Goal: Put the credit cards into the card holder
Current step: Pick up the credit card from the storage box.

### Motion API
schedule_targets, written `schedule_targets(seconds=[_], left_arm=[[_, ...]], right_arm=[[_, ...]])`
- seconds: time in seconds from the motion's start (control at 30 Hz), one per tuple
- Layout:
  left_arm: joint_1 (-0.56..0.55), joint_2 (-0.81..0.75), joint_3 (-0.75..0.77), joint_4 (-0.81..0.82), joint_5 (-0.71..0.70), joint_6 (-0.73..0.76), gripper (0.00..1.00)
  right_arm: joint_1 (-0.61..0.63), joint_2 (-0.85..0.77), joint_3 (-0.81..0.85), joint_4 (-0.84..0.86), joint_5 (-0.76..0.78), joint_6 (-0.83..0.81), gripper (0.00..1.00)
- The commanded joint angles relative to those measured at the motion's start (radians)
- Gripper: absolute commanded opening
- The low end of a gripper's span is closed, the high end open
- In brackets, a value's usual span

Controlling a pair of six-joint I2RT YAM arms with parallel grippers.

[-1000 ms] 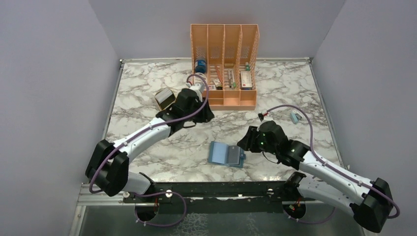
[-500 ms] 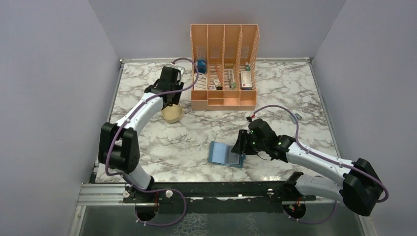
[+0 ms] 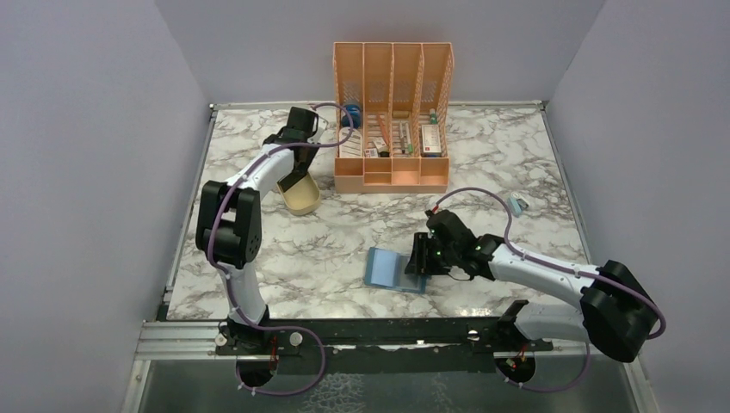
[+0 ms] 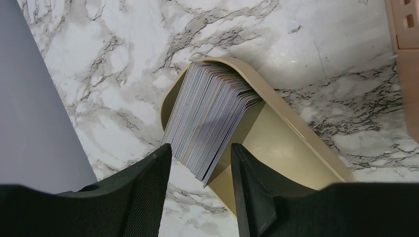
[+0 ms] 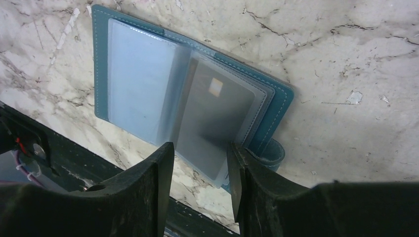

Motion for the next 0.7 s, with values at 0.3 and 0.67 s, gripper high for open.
schedule_targets(seconds=[0.3, 0.67], left_arm=[[0.000, 0.061, 0.031, 0.006, 0.013, 0.090, 0.50], [0.000, 0.108, 0.049, 0.005, -0.059, 0.114, 0.47]], right_arm=[[0.006, 0.027, 0.023, 0.031, 0.027, -0.022, 0.43], [0.006, 0.012, 0.015, 0.034, 0.027, -0.017, 0.43]])
